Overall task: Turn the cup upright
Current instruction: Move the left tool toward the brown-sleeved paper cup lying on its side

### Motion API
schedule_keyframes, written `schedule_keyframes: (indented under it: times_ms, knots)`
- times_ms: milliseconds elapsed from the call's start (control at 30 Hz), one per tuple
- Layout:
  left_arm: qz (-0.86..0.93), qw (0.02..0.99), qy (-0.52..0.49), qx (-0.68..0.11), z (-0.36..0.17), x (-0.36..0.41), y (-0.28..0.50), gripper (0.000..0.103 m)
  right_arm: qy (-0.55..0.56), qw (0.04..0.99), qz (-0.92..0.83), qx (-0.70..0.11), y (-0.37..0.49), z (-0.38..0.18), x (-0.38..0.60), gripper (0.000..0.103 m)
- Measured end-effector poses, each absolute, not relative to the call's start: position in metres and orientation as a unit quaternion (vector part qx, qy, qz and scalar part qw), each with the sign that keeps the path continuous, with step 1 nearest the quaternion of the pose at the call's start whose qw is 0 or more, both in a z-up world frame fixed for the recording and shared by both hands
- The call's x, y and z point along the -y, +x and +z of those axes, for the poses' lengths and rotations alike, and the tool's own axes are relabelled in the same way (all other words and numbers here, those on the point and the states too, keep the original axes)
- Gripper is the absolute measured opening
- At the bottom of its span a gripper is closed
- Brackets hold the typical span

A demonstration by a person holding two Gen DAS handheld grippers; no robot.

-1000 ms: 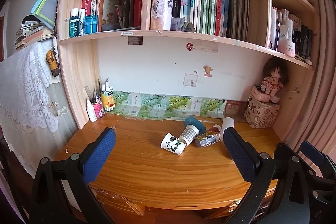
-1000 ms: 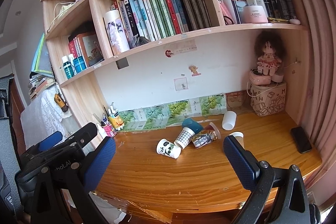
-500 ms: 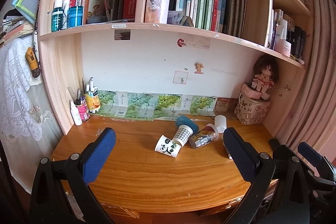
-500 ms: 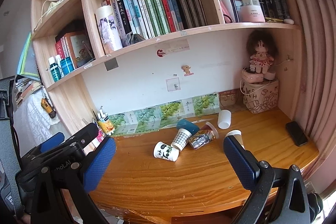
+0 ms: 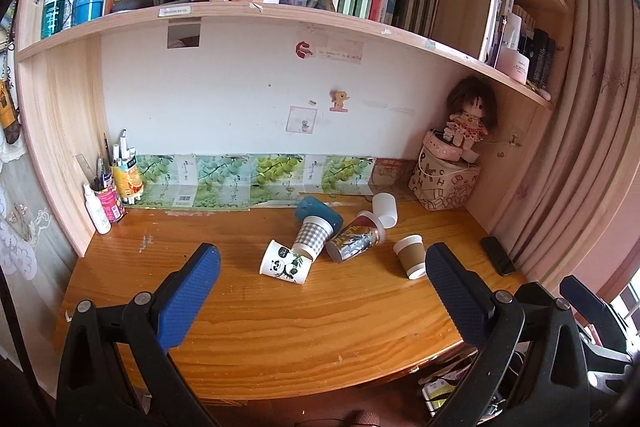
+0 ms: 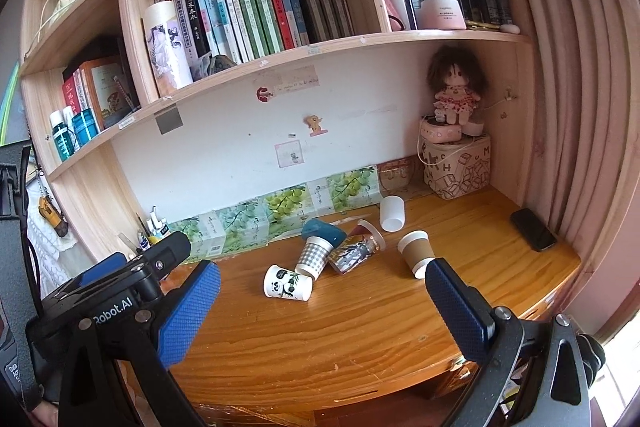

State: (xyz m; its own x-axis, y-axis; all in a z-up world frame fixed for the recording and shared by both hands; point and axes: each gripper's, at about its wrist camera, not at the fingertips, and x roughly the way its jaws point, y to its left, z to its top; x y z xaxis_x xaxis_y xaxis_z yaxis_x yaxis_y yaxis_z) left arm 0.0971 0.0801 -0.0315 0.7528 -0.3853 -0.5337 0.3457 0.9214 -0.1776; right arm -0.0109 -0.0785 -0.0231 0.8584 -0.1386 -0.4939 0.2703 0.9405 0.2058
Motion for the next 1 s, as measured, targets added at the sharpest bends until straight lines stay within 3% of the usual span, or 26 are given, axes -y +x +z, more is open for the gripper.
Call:
schedule_keyframes:
  times_ms: [467, 1000]
  knots:
    - [-0.166, 0.910, -0.014, -0.381, -0.063, -0.030, 0.136, 0.102, 0.145, 0.938, -0.122, -0.292, 0.017, -0.053, 0.125, 0.103]
    - [-0.153, 0.859, -0.016, -0.489, -0.098, 0.091, 0.220, 0.102, 0.105, 0.927, -0.105, -0.345, 0.091, -0.077, 0.242, 0.103]
